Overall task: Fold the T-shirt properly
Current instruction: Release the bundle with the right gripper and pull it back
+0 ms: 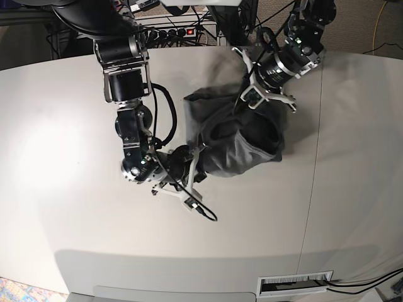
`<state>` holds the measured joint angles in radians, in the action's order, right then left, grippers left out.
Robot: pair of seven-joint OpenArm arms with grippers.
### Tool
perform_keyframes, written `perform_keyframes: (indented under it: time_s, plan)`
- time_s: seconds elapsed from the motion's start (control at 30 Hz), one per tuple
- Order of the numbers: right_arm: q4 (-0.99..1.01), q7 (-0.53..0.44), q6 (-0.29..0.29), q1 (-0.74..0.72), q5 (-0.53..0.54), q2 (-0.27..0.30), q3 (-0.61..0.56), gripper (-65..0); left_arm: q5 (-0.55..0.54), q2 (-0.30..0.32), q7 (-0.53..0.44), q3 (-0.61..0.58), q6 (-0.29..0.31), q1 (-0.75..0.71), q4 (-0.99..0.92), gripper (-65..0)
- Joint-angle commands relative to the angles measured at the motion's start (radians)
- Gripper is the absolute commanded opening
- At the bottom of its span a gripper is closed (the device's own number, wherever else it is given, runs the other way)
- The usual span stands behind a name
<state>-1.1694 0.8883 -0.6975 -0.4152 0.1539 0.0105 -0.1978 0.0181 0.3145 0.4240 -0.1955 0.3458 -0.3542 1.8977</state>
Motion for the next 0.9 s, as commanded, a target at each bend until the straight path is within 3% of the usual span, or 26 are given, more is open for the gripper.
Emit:
perform_keyframes:
  time_s: [0.0,0.1,0.27,0.47,0.67,0.87]
  plan:
    - [-0.013,0.032,-0.001,-0.028,0.039,0.011,0.002,-64.2,0.011,0.023,-0.029,0.002,-0.023,0.003,0.018,-65.0]
    - [-0.014,0.198,-0.001,-0.028,0.185,0.031,0.002,-64.2,0.039,0.091,-0.036,0.002,-0.064,0.003,0.016,-65.0]
    - [-0.014,0.493,-0.001,-0.028,0.546,0.039,0.001,-64.2,0.039,0.183,-0.07,0.002,-0.105,0.013,0.007,-65.0]
    - [-0.014,0.508,-0.001,-0.028,0.959,0.041,-0.022,-64.2,0.044,0.215,-0.085,0.002,-0.121,0.078,-0.047,-65.0]
    - [-0.022,0.508,-0.001,-0.032,0.978,0.094,-0.063,-64.2,0.122,0.216,-0.085,0.002,-0.126,0.127,-0.093,-65.0]
    - [-0.156,0.508,-0.001,-0.031,0.974,0.19,-0.062,-64.2,0.127,0.215,-0.104,0.002,-0.125,0.127,-0.094,-65.0]
